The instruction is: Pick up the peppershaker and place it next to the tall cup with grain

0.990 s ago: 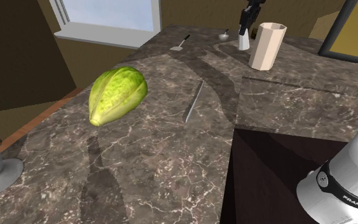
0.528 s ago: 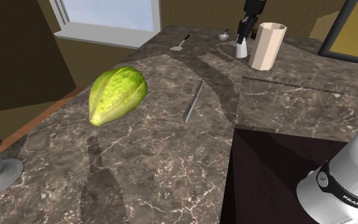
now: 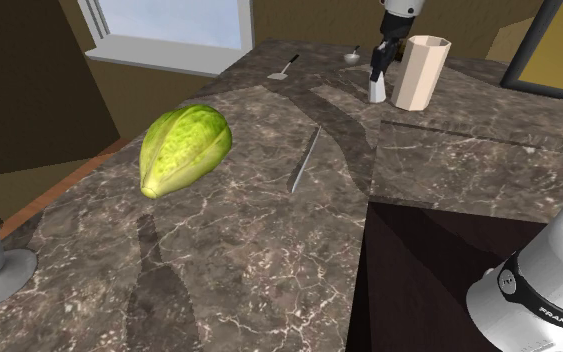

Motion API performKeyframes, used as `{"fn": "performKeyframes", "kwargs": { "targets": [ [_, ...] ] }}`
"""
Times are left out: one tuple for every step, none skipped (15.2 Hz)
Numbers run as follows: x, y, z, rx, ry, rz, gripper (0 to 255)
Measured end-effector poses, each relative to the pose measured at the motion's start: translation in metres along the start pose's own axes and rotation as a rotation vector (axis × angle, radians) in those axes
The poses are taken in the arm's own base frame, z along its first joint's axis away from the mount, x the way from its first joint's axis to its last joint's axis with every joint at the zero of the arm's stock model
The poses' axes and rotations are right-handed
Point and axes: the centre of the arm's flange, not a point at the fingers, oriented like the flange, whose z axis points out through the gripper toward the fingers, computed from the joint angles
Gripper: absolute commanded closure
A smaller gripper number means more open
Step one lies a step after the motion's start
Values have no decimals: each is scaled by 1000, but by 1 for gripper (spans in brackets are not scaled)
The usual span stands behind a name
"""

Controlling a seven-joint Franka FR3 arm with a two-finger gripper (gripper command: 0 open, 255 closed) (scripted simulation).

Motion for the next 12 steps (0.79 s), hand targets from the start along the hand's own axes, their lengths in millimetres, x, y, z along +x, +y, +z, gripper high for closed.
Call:
{"fn": "performKeyframes", "kwargs": {
  "targets": [
    [0, 0, 1, 0, 0, 0, 255],
    [0, 0, 1, 0, 0, 0, 255],
    [0, 0, 1, 0, 0, 0, 255],
    [0, 0, 1, 0, 0, 0, 255],
    [0, 0, 1, 0, 0, 0, 255],
    [0, 0, 1, 0, 0, 0, 0],
    [0, 0, 1, 0, 0, 0, 0],
    [0, 0, 1, 0, 0, 0, 0],
    [0, 0, 1, 0, 1, 0, 0],
    [0, 0, 1, 0, 1, 0, 0],
    [0, 0, 1, 0, 1, 0, 0],
    [0, 0, 1, 0, 1, 0, 0]
  ]
}}
